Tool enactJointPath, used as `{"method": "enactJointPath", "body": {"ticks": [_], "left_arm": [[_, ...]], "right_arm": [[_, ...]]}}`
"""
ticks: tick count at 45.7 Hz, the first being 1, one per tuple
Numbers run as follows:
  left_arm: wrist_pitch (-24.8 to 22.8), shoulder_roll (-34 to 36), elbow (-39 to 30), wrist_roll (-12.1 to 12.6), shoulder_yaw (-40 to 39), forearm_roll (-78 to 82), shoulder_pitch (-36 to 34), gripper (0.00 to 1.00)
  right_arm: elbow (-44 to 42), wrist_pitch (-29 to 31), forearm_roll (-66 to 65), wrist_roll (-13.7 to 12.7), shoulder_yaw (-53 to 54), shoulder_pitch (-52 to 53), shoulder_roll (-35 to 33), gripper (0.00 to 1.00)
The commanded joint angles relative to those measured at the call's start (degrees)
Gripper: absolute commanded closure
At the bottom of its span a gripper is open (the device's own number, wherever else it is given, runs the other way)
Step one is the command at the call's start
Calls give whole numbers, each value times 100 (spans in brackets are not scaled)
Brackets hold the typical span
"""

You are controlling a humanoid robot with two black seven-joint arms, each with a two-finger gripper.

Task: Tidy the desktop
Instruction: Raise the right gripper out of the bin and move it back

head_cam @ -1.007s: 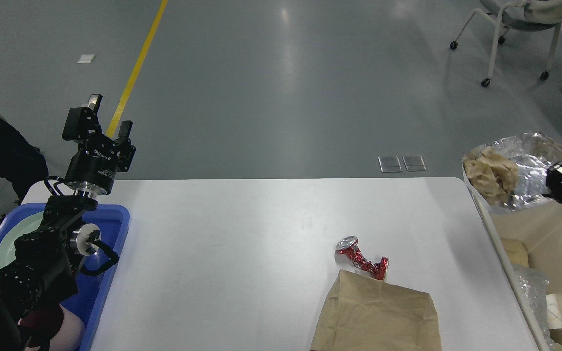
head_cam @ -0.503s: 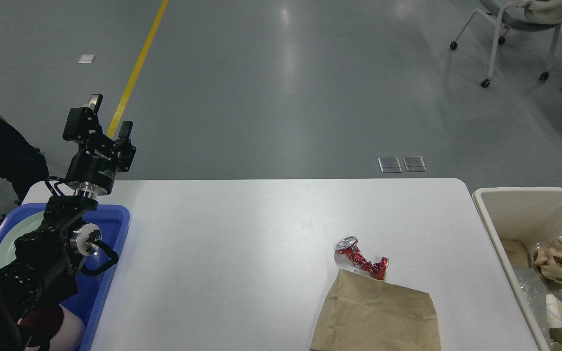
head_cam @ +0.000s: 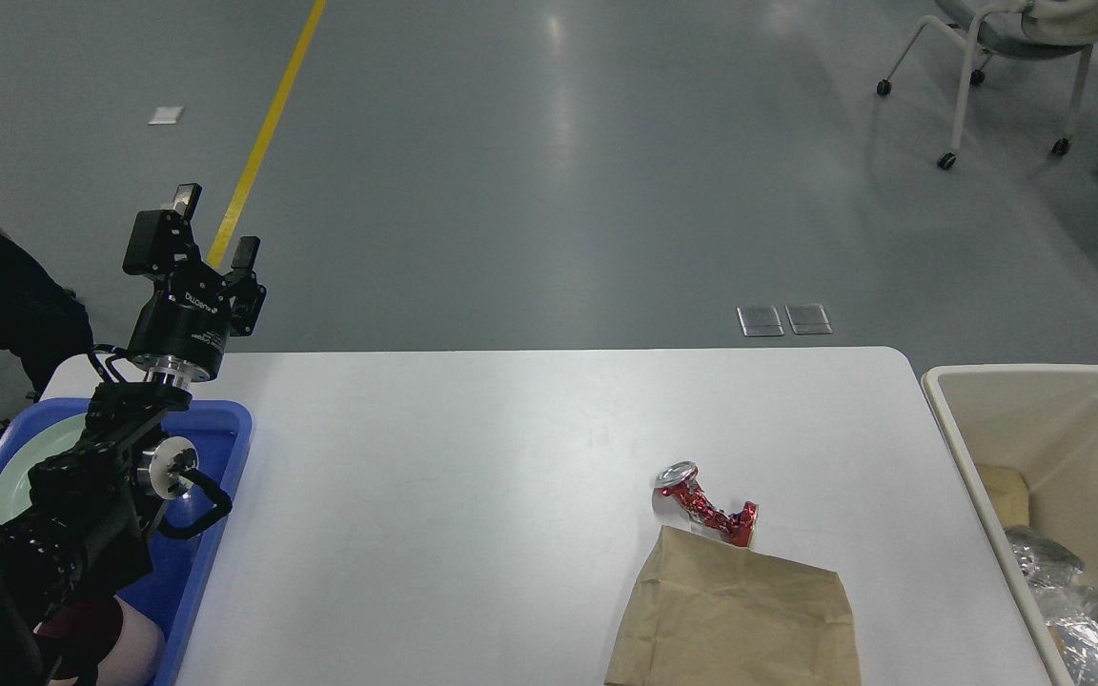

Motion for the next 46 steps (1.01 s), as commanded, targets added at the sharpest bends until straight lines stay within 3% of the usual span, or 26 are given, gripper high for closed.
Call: {"method": "enactJointPath", "body": {"ticks": [1,22,33,46], "left_arm": [[0,0,0,0,0,0,-8,4],[0,0,0,0,0,0,1,4],[0,0,0,0,9,0,1,4],[0,0,0,0,0,0,1,4]], "right_arm": [[329,5,-321,-2,-444,759,137,0],[1252,277,-814,-37,-2677,3660,2641,0],[2025,1761,-805,-37,-2695,4882,3125,0],[3871,4160,-787,-11,-2652,6578,2906,0]]}}
